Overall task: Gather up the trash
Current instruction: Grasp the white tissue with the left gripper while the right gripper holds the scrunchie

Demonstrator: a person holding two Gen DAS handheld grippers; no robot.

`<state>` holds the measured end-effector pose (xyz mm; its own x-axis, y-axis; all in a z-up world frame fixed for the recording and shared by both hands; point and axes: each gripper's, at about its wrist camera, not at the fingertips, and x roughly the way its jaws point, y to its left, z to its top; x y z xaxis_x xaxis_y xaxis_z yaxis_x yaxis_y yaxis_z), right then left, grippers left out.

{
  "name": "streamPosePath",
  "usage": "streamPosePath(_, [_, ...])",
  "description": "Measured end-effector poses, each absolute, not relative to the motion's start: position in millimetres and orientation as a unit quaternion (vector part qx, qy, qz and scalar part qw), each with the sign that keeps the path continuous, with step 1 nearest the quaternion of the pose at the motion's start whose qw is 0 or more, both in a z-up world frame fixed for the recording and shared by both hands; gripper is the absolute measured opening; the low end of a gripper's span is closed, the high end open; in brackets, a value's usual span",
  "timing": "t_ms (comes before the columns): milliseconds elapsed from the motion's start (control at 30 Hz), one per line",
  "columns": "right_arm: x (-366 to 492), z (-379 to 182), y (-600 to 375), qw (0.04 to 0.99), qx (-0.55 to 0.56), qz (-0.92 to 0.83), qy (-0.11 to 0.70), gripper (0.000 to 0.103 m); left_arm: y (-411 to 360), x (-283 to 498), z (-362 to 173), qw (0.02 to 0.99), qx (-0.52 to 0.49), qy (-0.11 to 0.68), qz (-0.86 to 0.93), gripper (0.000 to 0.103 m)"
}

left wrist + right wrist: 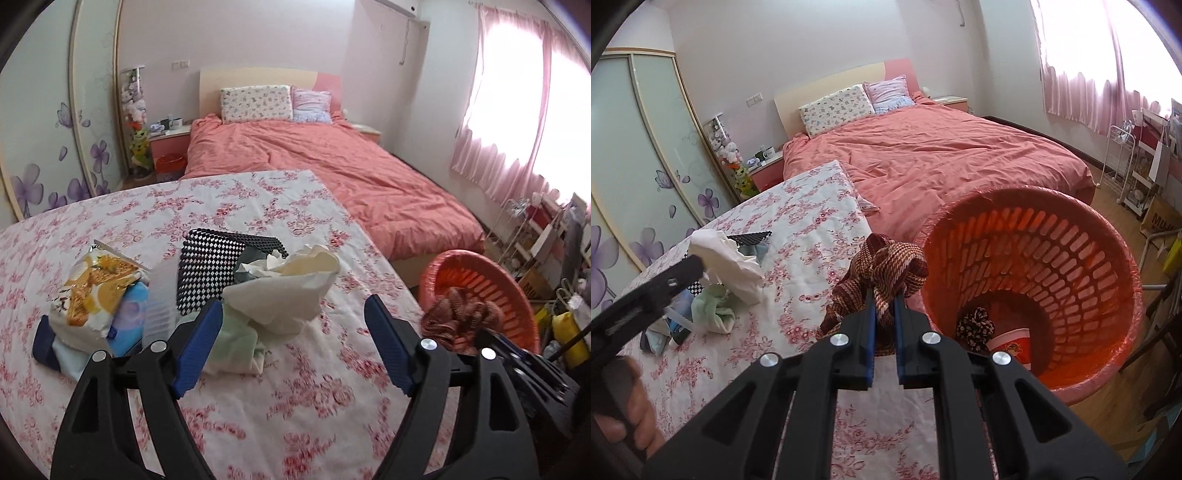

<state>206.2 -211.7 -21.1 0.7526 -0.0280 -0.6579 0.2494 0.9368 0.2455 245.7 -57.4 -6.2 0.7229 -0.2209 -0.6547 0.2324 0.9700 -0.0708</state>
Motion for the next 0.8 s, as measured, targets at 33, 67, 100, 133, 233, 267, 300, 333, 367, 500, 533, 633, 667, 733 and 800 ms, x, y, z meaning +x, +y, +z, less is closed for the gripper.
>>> streamPosePath(33, [207, -22, -213, 0.922, 0.162, -0.074, 0.343, 0.010, -59, 249, -9, 0.928, 0.012, 0.353, -0.119, 0.078])
streamPosePath(67, [207, -22, -214, 0.922, 0.163, -0.073, 0.344, 0.009, -62, 253, -12, 0.927, 0.017, 0.356, -0.114, 0.078])
streamPosePath(100, [208, -23, -215, 0.922, 0.164, -0.072, 0.344, 0.009, -64, 257, -14, 0.927, 0.022, 0.357, -0.111, 0.078])
streamPosePath(133, [208, -24, -216, 0.921, 0.165, -0.072, 0.345, 0.009, -67, 260, -16, 0.927, 0.027, 0.358, -0.108, 0.078])
streamPosePath(233, [209, -28, -219, 0.919, 0.167, -0.071, 0.349, 0.010, -74, 266, -22, 0.927, 0.039, 0.358, -0.106, 0.077])
streamPosePath(267, [209, -29, -221, 0.919, 0.169, -0.071, 0.350, 0.010, -75, 266, -22, 0.927, 0.043, 0.356, -0.106, 0.074])
streamPosePath(300, [210, -29, -222, 0.918, 0.171, -0.071, 0.352, 0.010, -77, 267, -23, 0.928, 0.047, 0.354, -0.107, 0.068])
streamPosePath(333, [209, -31, -224, 0.916, 0.174, -0.071, 0.353, 0.010, -79, 267, -23, 0.928, 0.050, 0.353, -0.110, 0.060])
streamPosePath(367, [209, -33, -226, 0.915, 0.178, -0.071, 0.355, 0.010, -80, 268, -24, 0.926, 0.052, 0.355, -0.114, 0.055])
streamPosePath(500, [208, -37, -231, 0.912, 0.187, -0.072, 0.357, 0.010, -83, 269, -25, 0.924, 0.050, 0.358, -0.123, 0.027])
streamPosePath(533, [208, -37, -231, 0.912, 0.188, -0.072, 0.357, 0.010, -83, 268, -25, 0.925, 0.051, 0.357, -0.124, 0.022])
streamPosePath(633, [207, -37, -232, 0.912, 0.189, -0.072, 0.356, 0.010, -84, 267, -23, 0.926, 0.050, 0.351, -0.130, 0.011])
streamPosePath(667, [206, -37, -232, 0.912, 0.190, -0.072, 0.355, 0.010, -85, 267, -23, 0.927, 0.052, 0.349, -0.131, 0.009])
streamPosePath(733, [206, -38, -233, 0.912, 0.191, -0.072, 0.355, 0.010, -86, 267, -24, 0.926, 0.054, 0.348, -0.135, 0.004])
streamPosePath(800, [206, -38, -234, 0.912, 0.192, -0.071, 0.355, 0.010, -86, 268, -26, 0.923, 0.050, 0.354, -0.141, 0.004])
